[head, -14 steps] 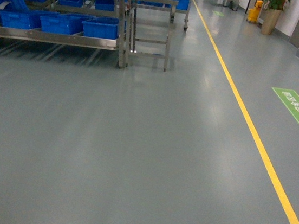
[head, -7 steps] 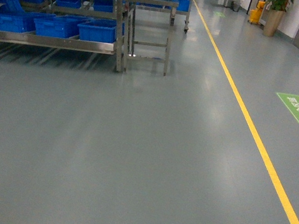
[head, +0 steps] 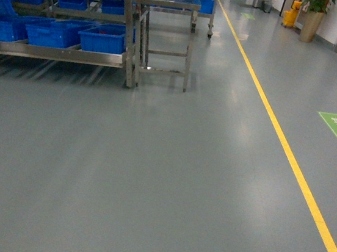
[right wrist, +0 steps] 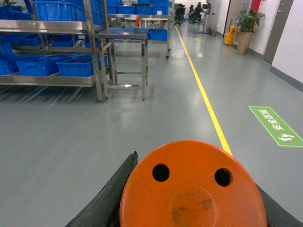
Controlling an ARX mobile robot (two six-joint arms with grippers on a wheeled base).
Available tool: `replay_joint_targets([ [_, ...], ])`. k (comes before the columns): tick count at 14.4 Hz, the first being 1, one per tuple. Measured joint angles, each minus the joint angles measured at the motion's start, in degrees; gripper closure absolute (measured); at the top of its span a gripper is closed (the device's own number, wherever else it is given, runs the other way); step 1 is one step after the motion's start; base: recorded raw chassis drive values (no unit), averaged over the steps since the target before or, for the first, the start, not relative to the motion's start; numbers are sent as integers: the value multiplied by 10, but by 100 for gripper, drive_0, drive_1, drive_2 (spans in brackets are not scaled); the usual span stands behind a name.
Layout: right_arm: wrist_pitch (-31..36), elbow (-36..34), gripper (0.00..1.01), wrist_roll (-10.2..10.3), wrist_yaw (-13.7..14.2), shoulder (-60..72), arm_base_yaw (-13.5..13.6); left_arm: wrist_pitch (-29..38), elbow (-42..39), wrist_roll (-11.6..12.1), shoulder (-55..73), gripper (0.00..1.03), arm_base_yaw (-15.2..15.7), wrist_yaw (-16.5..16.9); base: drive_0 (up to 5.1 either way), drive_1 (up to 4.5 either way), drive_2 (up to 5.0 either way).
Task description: Sort blue parts and orange caps into right shelf containers
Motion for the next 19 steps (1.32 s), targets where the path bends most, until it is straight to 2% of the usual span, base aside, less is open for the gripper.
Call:
replay_joint_targets([
  [19, -1, 0, 57, 0, 0, 0, 0, -2, 0, 0, 0, 60, 0, 0, -5, 416, -426],
])
